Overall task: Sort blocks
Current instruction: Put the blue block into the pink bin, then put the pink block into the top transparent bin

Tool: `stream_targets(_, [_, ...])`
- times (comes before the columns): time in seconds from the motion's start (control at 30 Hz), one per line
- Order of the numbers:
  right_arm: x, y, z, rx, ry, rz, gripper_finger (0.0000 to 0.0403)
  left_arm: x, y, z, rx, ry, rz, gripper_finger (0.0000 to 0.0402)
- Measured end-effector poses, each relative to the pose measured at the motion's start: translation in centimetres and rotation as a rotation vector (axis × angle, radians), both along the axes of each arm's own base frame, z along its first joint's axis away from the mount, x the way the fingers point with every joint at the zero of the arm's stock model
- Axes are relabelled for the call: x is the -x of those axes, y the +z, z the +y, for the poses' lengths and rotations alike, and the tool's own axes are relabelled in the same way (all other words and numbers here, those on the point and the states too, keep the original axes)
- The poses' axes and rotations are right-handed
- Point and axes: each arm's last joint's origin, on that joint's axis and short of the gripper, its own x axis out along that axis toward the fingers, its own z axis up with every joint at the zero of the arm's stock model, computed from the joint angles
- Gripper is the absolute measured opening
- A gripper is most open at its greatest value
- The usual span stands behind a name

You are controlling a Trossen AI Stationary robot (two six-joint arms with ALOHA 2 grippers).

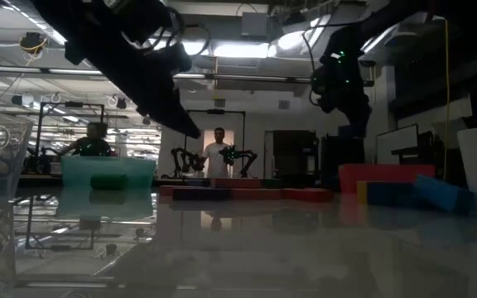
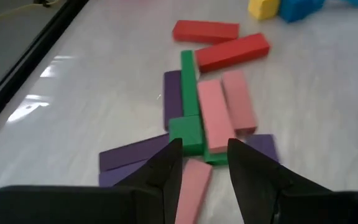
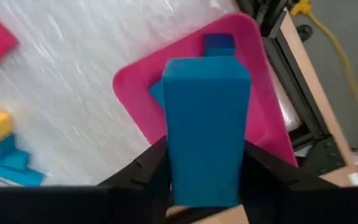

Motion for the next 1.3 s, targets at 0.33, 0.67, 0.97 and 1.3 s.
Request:
stream_targets(0.33, [1.5,0.0,-1.2,-0.002,-0.092,-0.037,0.0217,-0.4,-2.5,1.7,0.135,0.148,0.053,0.014])
stream_targets(0.67, [0.5,0.0,-0.6,-0.003,-0.114,-0.048,0.0225,-0.5,-4.5,2.4,0.211,0.039,0.151,0.0166])
stream_targets(0.97, [-2.5,0.0,1.5,-0.009,-0.014,-0.052,0.0225,-0.8,-6.9,3.5,0.195,0.052,0.235,0.0166])
stream_targets(1.3, [-7.9,0.0,5.9,0.035,0.173,-0.099,0.0225,-0.5,-6.2,3.6,0.179,0.036,0.233,0.0091])
